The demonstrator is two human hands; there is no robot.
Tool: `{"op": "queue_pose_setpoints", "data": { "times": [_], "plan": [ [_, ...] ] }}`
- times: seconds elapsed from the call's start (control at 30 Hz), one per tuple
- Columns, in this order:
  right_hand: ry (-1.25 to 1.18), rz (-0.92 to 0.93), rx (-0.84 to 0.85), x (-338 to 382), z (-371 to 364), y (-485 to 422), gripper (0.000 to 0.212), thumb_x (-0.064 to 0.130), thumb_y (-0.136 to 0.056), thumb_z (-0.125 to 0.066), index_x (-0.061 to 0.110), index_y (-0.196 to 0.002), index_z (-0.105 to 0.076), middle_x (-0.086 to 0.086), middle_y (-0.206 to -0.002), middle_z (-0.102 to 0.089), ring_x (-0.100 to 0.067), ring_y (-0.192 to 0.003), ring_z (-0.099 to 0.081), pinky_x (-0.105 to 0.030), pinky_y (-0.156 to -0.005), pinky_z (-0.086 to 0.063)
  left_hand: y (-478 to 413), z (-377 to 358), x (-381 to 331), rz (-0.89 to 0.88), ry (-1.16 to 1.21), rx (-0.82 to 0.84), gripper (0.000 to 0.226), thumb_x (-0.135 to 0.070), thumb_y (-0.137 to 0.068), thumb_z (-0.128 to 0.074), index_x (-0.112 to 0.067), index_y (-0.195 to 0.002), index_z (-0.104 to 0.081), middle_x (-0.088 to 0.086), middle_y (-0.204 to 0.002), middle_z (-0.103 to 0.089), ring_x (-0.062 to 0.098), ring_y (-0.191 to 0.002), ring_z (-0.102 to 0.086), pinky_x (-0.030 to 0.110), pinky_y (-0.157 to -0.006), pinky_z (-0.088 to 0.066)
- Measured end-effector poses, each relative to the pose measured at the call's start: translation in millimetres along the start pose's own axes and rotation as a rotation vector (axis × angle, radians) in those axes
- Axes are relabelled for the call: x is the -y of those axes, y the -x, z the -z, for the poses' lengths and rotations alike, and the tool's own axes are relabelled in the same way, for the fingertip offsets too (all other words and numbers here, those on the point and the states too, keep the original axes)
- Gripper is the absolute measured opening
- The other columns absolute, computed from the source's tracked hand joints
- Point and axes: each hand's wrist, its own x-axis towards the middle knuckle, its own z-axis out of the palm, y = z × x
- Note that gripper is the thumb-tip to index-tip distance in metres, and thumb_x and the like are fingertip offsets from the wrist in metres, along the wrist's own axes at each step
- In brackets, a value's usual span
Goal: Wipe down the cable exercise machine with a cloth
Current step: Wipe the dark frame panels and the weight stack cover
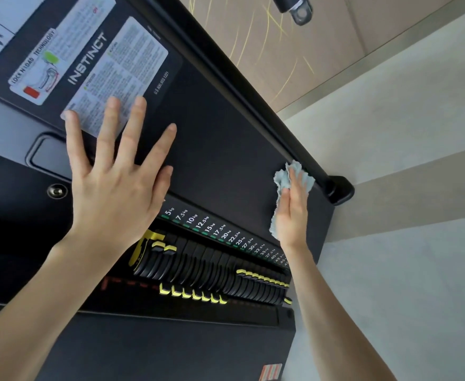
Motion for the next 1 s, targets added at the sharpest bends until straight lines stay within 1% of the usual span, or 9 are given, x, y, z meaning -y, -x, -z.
{"op": "queue_pose_setpoints", "data": {
  "times": [0.07,0.17,0.33,0.43,0.53,0.63,0.73,0.87,1.0],
  "plan": [
    [0.015,-0.104,-0.036,-22.5,9.5,8.5,0.044,0.029,-0.102,-0.029,0.027,-0.146,-0.036,0.025,-0.147,-0.027,-0.001,-0.141,-0.02,-0.042,-0.118,-0.02,-0.7,0.7,-0.3,-0.004,0.0,0.007,0.047,-0.032,-0.103,-0.039,-0.019,-0.148,-0.037,0.02,-0.157,-0.023,0.041,-0.144,-0.016,0.055,-0.114,0.011],
    [-0.001,-0.147,-0.055,-33.1,11.4,14.2,0.046,0.026,-0.101,-0.028,0.025,-0.146,-0.035,0.027,-0.145,-0.031,0.003,-0.139,-0.024,-0.044,-0.117,-0.022,-1.7,2.5,-1.2,0.001,0.006,0.018,0.048,-0.029,-0.102,-0.04,-0.017,-0.148,-0.037,0.02,-0.156,-0.023,0.041,-0.143,-0.017,0.056,-0.114,0.009],
    [0.066,0.04,-0.007,30.4,-28.3,12.4,0.051,0.029,-0.102,-0.02,0.013,-0.149,-0.032,-0.002,-0.156,-0.028,-0.021,-0.147,-0.014,-0.05,-0.117,-0.018,-4.3,9.9,-0.5,0.033,0.164,0.018,0.06,-0.013,-0.088,-0.04,-0.005,-0.147,-0.035,0.022,-0.155,-0.026,0.038,-0.144,-0.018,0.049,-0.118,0.006],
    [0.099,0.207,0.054,95.6,-57.8,12.0,0.051,0.019,-0.099,-0.021,0.008,-0.148,-0.033,-0.014,-0.153,-0.032,-0.035,-0.143,-0.023,-0.056,-0.112,-0.023,-2.5,17.3,4.1,0.065,0.315,0.021,0.064,-0.004,-0.08,-0.04,0.002,-0.144,-0.037,0.022,-0.153,-0.029,0.037,-0.144,-0.018,0.042,-0.12,0.005],
    [0.116,0.27,0.067,146.1,-83.5,15.1,0.055,0.019,-0.096,-0.024,0.01,-0.15,-0.028,-0.015,-0.157,-0.023,-0.034,-0.147,-0.009,-0.058,-0.115,-0.015,0.8,20.8,6.3,0.085,0.286,0.019,0.06,-0.005,-0.083,-0.039,0.003,-0.142,-0.038,0.022,-0.152,-0.032,0.036,-0.144,-0.021,0.043,-0.119,0.007],
    [0.09,0.322,0.115,167.1,-91.5,15.1,0.053,0.02,-0.098,-0.026,0.011,-0.15,-0.026,-0.013,-0.158,-0.018,-0.03,-0.148,-0.001,-0.057,-0.117,-0.007,4.6,17.6,0.7,0.086,0.217,0.029,0.051,-0.013,-0.094,-0.039,0.0,-0.143,-0.039,0.021,-0.152,-0.032,0.032,-0.144,-0.021,0.055,-0.118,0.001],
    [0.117,0.369,0.157,146.2,-74.8,12.4,0.05,0.025,-0.101,-0.023,0.014,-0.15,-0.029,-0.01,-0.158,-0.019,-0.027,-0.148,-0.004,-0.056,-0.117,-0.009,5.5,12.6,-11.8,0.042,0.181,0.054,0.048,-0.022,-0.1,-0.039,-0.004,-0.144,-0.04,0.02,-0.153,-0.031,0.033,-0.144,-0.022,0.062,-0.116,-0.003],
    [0.113,0.201,0.153,76.5,-41.7,20.3,0.05,0.031,-0.103,-0.018,0.02,-0.151,-0.027,-0.003,-0.16,-0.017,-0.019,-0.148,-0.002,-0.054,-0.118,-0.005,5.4,8.0,-25.6,0.005,0.149,0.084,0.046,-0.026,-0.101,-0.04,-0.009,-0.144,-0.043,0.019,-0.154,-0.03,0.036,-0.143,-0.025,0.056,-0.117,0.004],
    [0.024,0.084,0.088,19.7,-13.2,13.7,0.043,0.019,-0.105,-0.026,0.024,-0.148,-0.031,0.009,-0.157,-0.018,-0.006,-0.146,-0.007,-0.053,-0.117,-0.014,5.8,0.7,-38.9,-0.005,0.141,0.113,0.046,-0.029,-0.102,-0.038,-0.01,-0.145,-0.043,0.019,-0.155,-0.029,0.037,-0.144,-0.024,0.058,-0.116,0.004]
  ]
}}
